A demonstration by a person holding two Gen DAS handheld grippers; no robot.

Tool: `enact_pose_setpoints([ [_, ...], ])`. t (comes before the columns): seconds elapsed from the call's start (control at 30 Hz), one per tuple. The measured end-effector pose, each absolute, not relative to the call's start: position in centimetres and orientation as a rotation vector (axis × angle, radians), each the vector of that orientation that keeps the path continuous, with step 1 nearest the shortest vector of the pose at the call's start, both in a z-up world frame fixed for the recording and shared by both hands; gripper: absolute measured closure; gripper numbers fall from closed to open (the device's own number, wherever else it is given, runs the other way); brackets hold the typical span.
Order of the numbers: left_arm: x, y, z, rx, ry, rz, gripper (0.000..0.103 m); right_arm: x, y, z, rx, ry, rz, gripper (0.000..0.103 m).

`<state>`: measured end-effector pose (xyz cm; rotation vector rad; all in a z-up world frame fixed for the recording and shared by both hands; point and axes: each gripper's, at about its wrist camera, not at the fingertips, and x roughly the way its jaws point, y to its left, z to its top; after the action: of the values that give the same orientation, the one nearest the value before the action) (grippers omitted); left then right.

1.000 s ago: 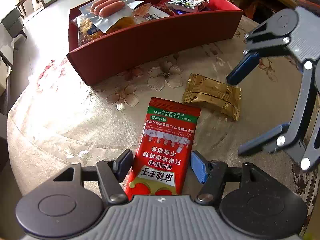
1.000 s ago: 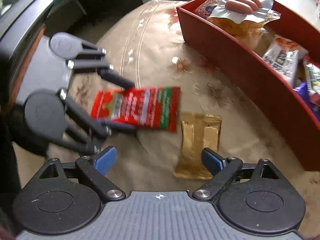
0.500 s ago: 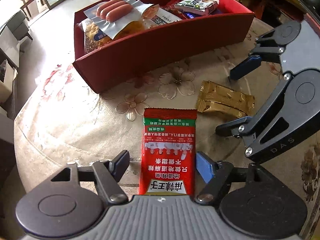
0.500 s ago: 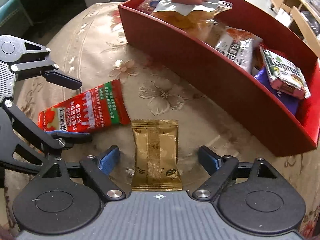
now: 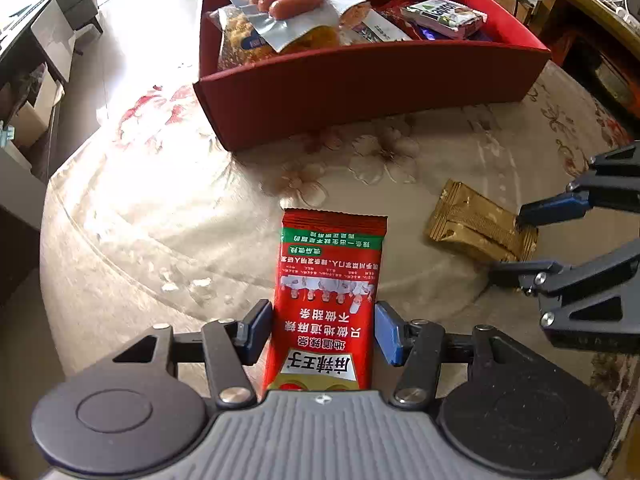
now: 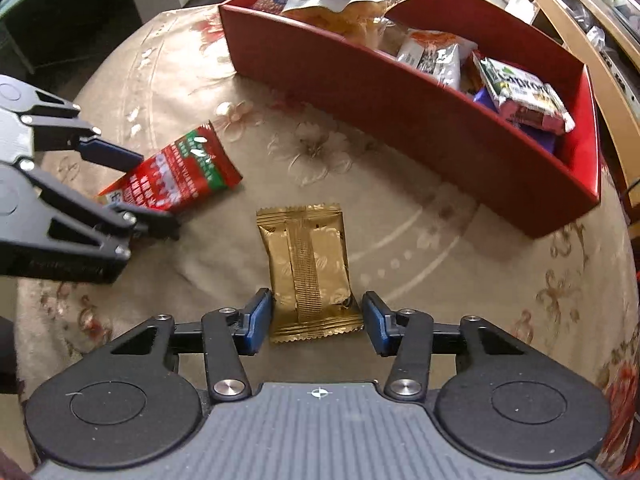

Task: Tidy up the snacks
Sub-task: 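Lift the red bag and gold pastry and carry them over the red box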

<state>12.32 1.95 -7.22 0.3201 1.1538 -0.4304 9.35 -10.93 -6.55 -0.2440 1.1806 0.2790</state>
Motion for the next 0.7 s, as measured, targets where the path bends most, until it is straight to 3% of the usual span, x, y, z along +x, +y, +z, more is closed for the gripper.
enact_pose_setpoints([
  [0.17,11.8,1.3,-7.3,0.34,1.141,-0.394,0.051,8.7,-10.8,-6.5,-0.243,1.171,0.258,0.046],
  [0.23,11.6,1.2,-7.3,0.347,1.13,-0.373,0.045,8.6,-10.8,-6.6,-0.234,1.175,0.247,0.039],
  [0.27,11.5,1.2,-7.3,0.347,1.126,-0.367,0.045,8.8,-10.7,-6.6,-0.243,1.172,0.229,0.029],
  [0.37,11.6,1.4,-7.4,0.326,1.13,-0.346,0.042,9.5,-10.6,-6.7,-0.275,1.151,0.21,0.027],
  [0.43,11.8,1.5,-7.4,0.312,1.137,-0.325,0.037,10.1,-10.6,-6.8,-0.257,1.148,0.215,0.029],
  [0.57,11.8,1.7,-7.6,0.277,1.15,-0.297,0.037,10.1,-10.8,-6.7,-0.217,1.159,0.244,0.043],
  [0.63,11.7,1.9,-7.5,0.245,1.157,-0.297,0.049,9.6,-10.7,-6.7,-0.222,1.152,0.252,0.05],
  [0.7,11.3,1.6,-7.4,0.248,1.148,-0.288,0.052,9.0,-10.8,-6.5,-0.212,1.155,0.252,0.054],
])
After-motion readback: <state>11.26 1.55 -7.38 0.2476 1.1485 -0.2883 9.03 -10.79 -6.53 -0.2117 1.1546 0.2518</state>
